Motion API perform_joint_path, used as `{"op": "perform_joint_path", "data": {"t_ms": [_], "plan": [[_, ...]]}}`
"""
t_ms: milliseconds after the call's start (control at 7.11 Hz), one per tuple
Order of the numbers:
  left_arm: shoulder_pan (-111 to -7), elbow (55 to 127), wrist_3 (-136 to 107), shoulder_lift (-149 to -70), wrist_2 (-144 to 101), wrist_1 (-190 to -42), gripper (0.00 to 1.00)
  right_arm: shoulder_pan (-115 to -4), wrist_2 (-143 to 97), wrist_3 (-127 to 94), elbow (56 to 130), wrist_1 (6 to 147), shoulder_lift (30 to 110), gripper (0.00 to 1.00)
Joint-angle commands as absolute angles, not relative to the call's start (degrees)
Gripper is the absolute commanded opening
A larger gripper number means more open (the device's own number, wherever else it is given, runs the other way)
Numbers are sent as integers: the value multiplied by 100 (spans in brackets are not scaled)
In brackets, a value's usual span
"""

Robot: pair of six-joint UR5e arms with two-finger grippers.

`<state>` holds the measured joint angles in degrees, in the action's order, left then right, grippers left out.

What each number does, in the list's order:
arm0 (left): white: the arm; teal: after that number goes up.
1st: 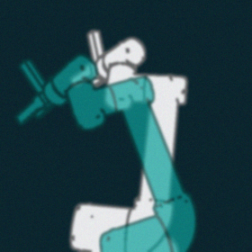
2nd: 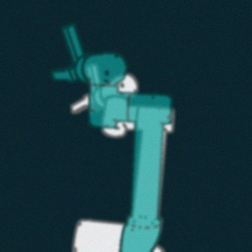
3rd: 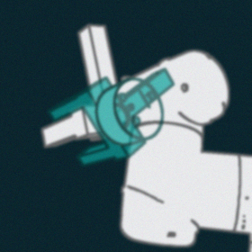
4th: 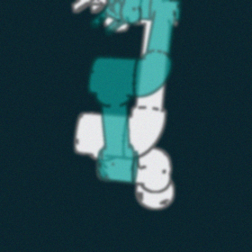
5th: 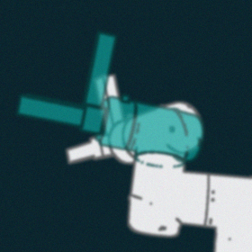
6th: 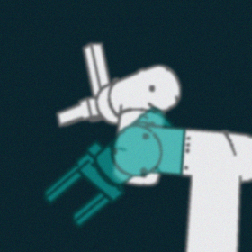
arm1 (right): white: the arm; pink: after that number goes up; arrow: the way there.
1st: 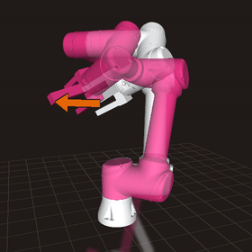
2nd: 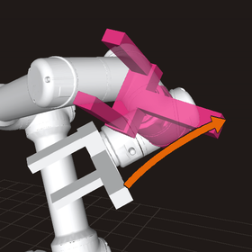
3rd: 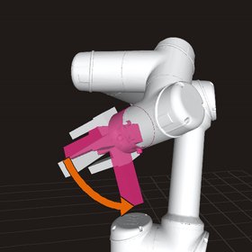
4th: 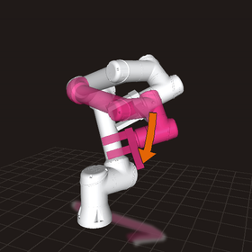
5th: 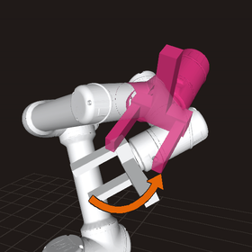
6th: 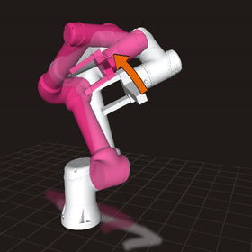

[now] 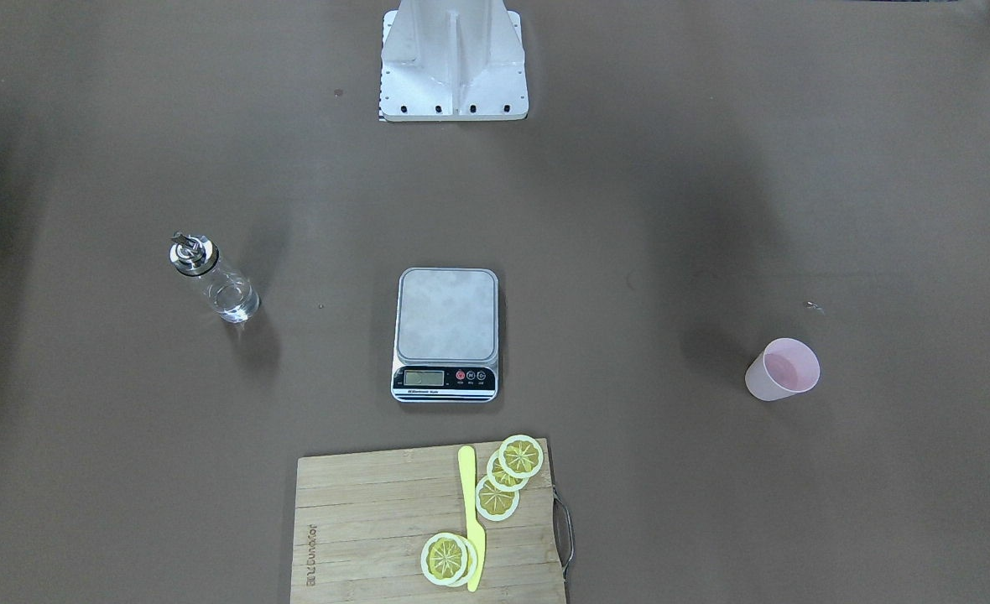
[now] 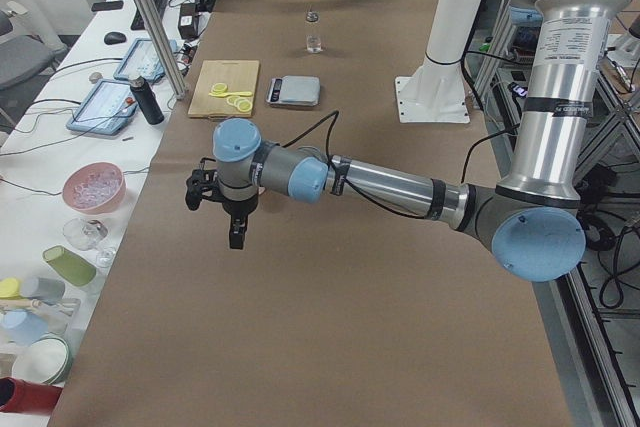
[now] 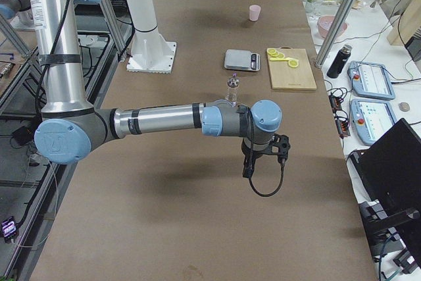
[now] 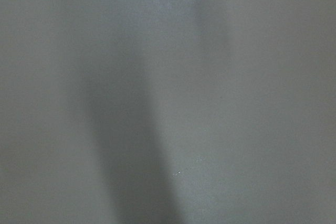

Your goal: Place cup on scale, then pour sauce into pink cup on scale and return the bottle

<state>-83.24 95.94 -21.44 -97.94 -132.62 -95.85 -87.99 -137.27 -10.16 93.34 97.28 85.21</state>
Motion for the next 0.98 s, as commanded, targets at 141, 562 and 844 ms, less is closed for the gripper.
{"op": "perform_joint_path", "data": {"t_ms": [141,562,844], "plan": [[-6904,9554,-4633,-10755,-13184,-9633,98,-8798,-13720,-1037,9317,9634,8482,100],[-5986,9204,-5300,-11092,-12340,-9929,97,-8798,-13711,-1046,9264,9571,8481,100],[-5950,8669,-5282,-11048,-12331,-10518,97,-8789,-13711,-1046,9264,9571,8481,100]]}}
